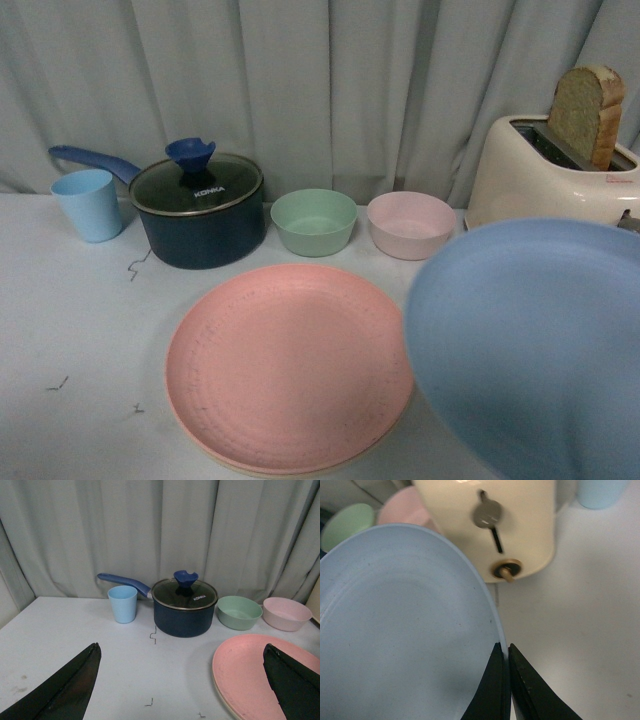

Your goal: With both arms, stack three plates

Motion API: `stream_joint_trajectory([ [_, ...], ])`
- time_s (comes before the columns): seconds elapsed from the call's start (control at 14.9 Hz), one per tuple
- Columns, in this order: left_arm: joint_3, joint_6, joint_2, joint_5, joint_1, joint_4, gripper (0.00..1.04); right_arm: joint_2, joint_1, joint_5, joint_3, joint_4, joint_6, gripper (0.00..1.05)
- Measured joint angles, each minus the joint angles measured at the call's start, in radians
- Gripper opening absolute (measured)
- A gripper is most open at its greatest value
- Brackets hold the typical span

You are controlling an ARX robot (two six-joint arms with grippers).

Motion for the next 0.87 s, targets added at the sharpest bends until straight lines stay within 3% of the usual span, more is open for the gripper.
stream_joint_trajectory([
  [0.47,0.000,0.000,0.000,0.000,0.000,0.000,0.98,0.341,0.458,0.224,0.267,0.054,0.210,0.02],
  [0.87,0.000,0.000,0.000,0.000,0.000,0.000,0.98,0.513,0.516,0.316,0.367,0.045,0.290,0.02],
])
